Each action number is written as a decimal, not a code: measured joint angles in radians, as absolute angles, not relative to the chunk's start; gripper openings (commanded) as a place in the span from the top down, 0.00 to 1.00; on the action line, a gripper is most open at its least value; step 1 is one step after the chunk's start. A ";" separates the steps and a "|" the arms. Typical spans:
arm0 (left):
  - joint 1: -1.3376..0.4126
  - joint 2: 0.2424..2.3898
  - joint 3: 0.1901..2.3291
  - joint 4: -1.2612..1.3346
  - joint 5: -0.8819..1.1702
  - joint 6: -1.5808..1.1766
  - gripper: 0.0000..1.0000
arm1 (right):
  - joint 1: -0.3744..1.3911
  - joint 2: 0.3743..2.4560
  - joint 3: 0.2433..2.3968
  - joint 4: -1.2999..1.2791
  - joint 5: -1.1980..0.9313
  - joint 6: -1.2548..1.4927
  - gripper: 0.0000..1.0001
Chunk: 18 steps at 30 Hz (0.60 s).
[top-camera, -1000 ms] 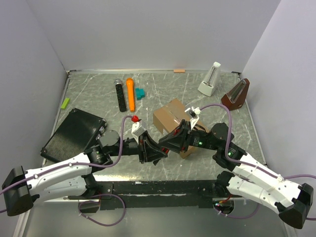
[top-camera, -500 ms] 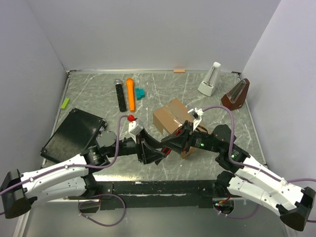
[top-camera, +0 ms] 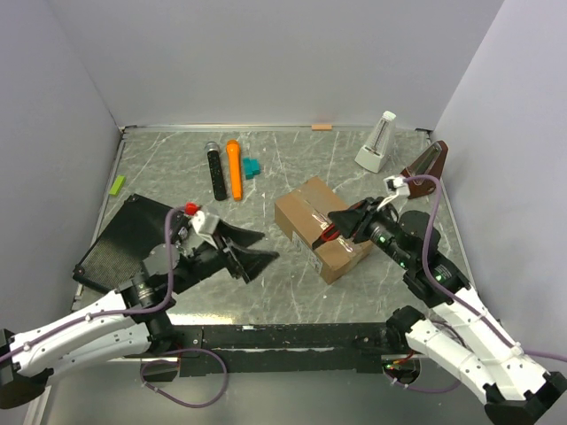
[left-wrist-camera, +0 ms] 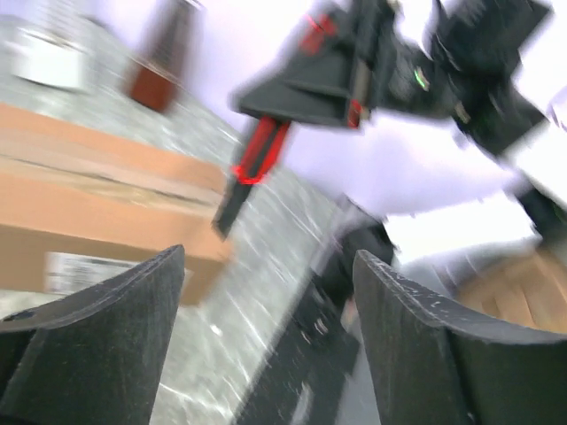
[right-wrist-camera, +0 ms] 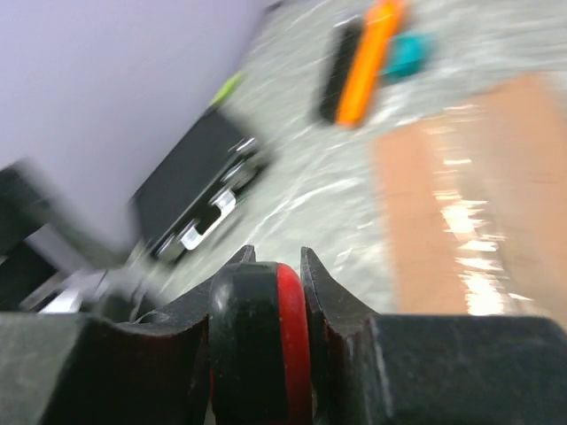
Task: Unpack the express box
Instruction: Pick up the knife from the center of the board, then move the express box to the center of the board.
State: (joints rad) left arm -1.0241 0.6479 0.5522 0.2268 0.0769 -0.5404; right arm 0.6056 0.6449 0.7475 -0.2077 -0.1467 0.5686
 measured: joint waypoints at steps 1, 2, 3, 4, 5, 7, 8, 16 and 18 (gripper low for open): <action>-1.024 0.636 0.550 0.222 0.023 -0.544 0.16 | 0.579 0.638 0.742 -0.217 -0.113 0.576 1.00; -1.024 0.630 0.549 0.217 -0.037 -0.549 0.16 | 0.564 0.632 0.734 -0.221 -0.080 0.579 1.00; -1.023 0.636 0.552 0.215 -0.084 -0.555 0.16 | 0.558 0.628 0.724 -0.224 -0.048 0.579 1.00; -1.021 0.659 0.566 0.199 -0.141 -0.563 0.15 | 0.558 0.627 0.715 -0.227 -0.017 0.579 1.00; -1.018 0.696 0.584 0.183 -0.188 -0.568 0.15 | 0.557 0.628 0.711 -0.235 0.012 0.578 1.00; -1.008 0.800 0.644 0.131 -0.270 -0.579 0.15 | 0.552 0.637 0.711 -0.240 0.057 0.578 1.00; -1.001 0.852 0.677 0.109 -0.301 -0.585 0.15 | 0.551 0.643 0.711 -0.240 0.075 0.580 1.00; -0.828 1.195 0.849 -0.034 -0.361 -0.668 0.19 | 0.537 0.636 0.626 -0.162 0.388 0.616 1.00; -0.802 1.233 0.855 -0.046 -0.360 -0.686 0.20 | 0.530 0.658 0.621 -0.126 0.465 0.600 1.00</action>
State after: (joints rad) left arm -0.8017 1.2327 0.8551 -0.0463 -0.3603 -0.6857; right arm 0.5297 0.6579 0.6212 -0.1265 0.4652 0.6003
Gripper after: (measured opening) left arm 0.811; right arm 0.317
